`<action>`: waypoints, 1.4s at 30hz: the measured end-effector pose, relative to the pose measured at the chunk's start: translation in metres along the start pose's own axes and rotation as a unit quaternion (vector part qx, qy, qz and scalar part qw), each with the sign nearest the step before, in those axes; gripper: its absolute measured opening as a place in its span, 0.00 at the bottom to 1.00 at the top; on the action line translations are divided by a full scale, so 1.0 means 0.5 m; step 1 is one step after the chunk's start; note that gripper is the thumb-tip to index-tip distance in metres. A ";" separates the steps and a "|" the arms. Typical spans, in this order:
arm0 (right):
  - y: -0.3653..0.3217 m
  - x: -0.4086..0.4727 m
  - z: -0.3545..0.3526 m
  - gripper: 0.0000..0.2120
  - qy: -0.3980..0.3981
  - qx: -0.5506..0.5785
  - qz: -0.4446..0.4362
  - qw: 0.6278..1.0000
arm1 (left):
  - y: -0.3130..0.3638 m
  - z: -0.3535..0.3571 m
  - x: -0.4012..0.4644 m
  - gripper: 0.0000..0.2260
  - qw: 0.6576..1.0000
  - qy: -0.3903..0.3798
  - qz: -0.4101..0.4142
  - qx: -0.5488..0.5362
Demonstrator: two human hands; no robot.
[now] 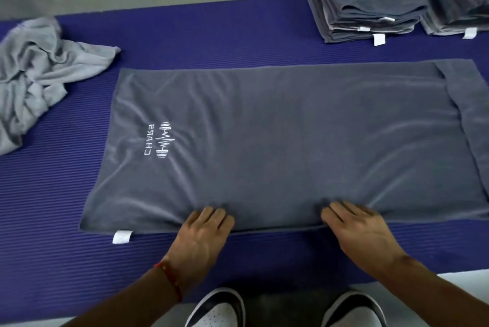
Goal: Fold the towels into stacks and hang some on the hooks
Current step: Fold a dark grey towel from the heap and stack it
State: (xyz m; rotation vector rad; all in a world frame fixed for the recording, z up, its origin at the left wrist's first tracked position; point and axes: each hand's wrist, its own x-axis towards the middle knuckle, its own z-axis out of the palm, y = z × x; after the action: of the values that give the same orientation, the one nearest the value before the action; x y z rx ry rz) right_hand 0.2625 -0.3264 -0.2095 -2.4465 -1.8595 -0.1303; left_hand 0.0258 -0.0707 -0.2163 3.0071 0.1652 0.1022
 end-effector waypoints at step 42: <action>0.423 -0.250 -0.027 0.25 0.045 0.139 0.891 0.429 | 0.136 0.046 0.610 0.24 0.955 -0.240 0.167 0.049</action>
State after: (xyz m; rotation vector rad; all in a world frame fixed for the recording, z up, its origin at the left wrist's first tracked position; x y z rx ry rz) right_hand 0.4325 -0.5041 -0.2095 -2.4539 1.2511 0.1661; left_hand 0.3373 -0.1061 -0.2119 3.0134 -0.3965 -0.6164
